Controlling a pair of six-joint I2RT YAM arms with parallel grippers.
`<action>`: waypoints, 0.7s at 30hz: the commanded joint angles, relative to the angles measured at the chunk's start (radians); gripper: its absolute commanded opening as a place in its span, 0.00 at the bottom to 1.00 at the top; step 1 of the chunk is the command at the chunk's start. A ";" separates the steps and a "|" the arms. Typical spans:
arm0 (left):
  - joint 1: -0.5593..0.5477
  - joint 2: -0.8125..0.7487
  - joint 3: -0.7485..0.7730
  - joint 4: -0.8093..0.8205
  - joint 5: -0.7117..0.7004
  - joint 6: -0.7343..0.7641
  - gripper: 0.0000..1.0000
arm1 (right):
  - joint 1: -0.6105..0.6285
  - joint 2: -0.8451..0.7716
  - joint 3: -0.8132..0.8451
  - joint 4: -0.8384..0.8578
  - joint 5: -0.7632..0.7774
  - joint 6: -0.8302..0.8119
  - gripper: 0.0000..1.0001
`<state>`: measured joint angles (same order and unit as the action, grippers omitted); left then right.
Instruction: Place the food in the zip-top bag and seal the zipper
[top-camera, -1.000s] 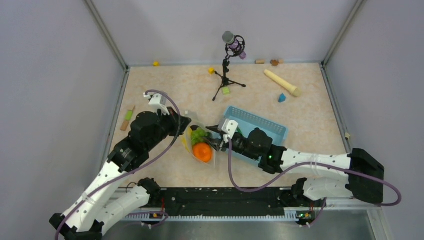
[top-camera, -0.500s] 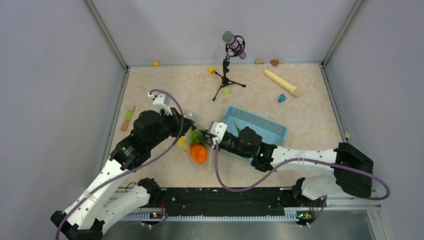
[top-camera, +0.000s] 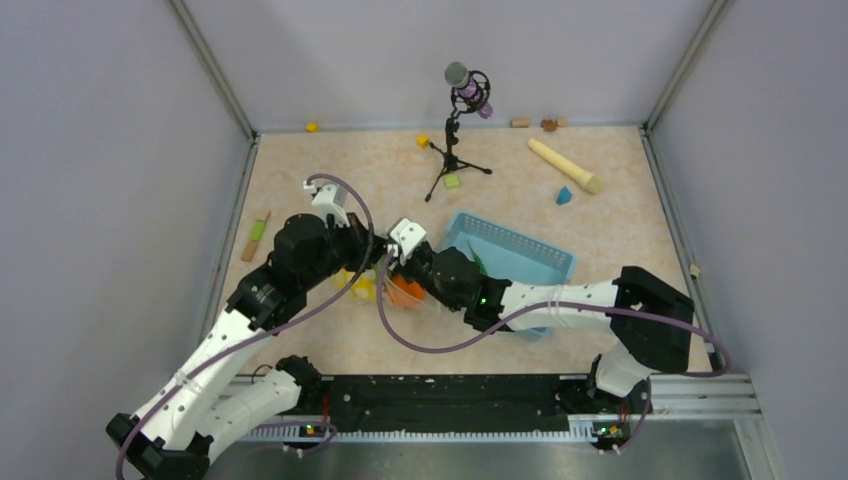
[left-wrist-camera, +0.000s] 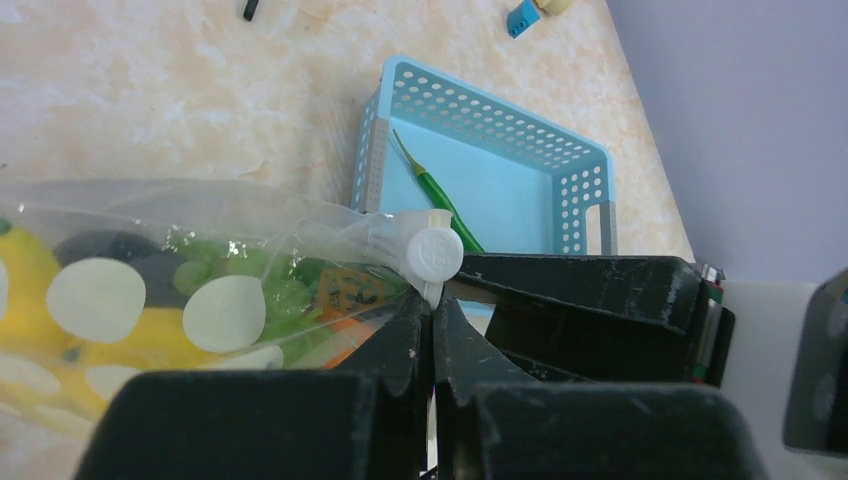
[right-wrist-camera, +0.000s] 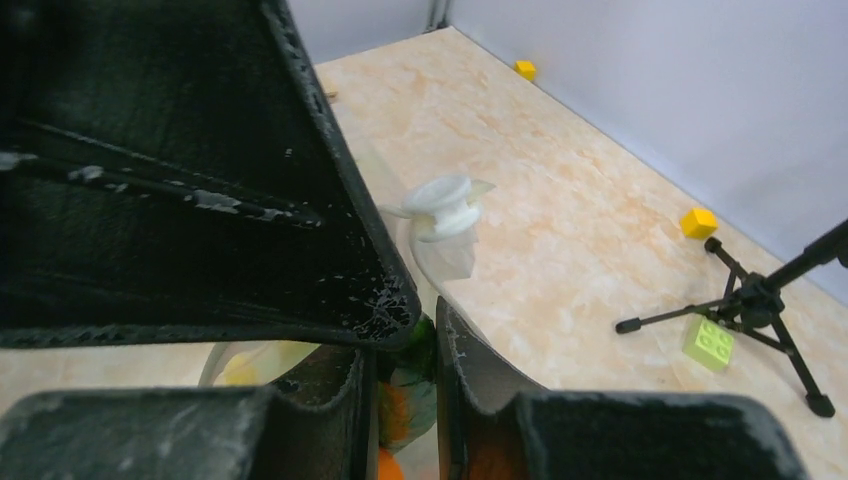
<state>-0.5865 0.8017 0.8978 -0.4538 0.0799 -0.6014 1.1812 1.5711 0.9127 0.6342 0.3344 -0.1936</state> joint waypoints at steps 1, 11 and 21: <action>-0.025 -0.027 0.063 0.156 0.180 -0.044 0.00 | -0.006 0.080 0.061 -0.039 0.156 0.095 0.00; -0.025 -0.017 0.074 0.180 -0.023 -0.015 0.00 | -0.011 0.083 0.007 0.005 -0.474 -0.034 0.04; -0.024 -0.055 0.030 0.152 -0.144 -0.018 0.00 | -0.051 -0.028 -0.006 -0.065 -0.541 -0.030 0.35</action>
<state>-0.5987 0.7811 0.8997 -0.4850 -0.0189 -0.6003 1.1034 1.6054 0.9283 0.6498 -0.0849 -0.2615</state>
